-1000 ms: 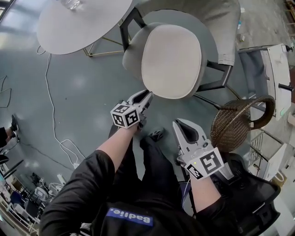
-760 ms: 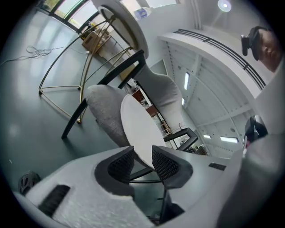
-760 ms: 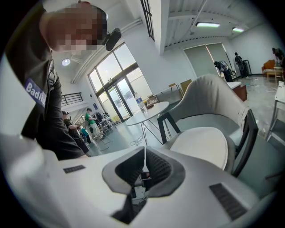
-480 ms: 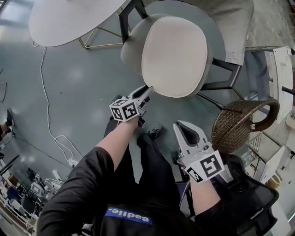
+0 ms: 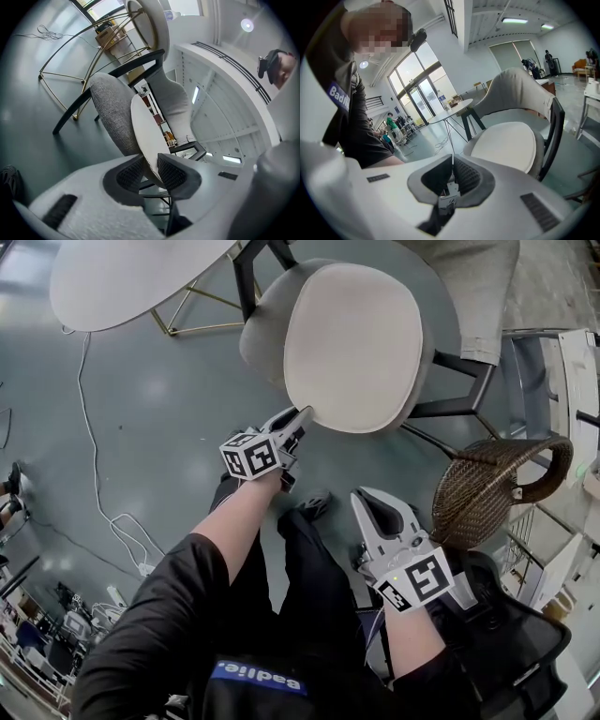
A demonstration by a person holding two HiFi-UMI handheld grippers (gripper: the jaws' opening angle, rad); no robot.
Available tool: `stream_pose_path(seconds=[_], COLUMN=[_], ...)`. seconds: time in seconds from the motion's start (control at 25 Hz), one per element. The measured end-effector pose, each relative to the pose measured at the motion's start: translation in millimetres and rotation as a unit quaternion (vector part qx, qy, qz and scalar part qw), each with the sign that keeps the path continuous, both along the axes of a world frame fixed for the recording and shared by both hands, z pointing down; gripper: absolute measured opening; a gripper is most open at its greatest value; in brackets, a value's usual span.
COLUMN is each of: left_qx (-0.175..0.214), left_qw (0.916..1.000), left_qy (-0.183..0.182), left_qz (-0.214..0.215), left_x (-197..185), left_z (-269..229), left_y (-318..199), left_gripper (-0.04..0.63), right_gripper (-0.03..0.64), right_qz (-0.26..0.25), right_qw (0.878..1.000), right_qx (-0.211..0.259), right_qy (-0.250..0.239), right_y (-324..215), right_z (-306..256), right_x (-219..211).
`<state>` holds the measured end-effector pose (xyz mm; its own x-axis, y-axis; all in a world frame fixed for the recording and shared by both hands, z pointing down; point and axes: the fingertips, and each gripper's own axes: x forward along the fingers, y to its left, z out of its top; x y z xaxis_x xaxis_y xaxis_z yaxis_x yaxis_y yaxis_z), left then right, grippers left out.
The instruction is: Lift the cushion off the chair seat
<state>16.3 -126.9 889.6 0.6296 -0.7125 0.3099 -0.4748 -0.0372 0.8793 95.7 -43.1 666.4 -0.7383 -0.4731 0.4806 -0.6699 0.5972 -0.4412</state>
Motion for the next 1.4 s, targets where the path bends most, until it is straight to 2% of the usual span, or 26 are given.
stream_pose_path(seconds=[0.44,0.64,1.12,1.4], left_qx=[0.018,0.023,0.058,0.062], left_qw=[0.9993,0.999,0.9959,0.9925], left_qy=[0.031,0.036,0.016,0.032], left_qz=[0.007,0.014,0.068,0.1], left_x=[-1,-7,-15,-13], left_z=[-48,-91,-208,-275], left_y=[-9,-11,-22,-4], left_gripper=[0.044,0.034,0.029,0.029], right_gripper=[0.029,0.029,0.029,0.029], right_qz=[0.017,0.028,0.061,0.074], right_qw=[1.0,0.999,0.997,0.995], right_qx=[0.012,0.027,0.05,0.067], right_qy=[0.0,-0.006,-0.008,-0.005], right_y=[-3,-8,-5,1], right_z=[-33,-71,-152,-197], right_x=[0,-1,1,-5])
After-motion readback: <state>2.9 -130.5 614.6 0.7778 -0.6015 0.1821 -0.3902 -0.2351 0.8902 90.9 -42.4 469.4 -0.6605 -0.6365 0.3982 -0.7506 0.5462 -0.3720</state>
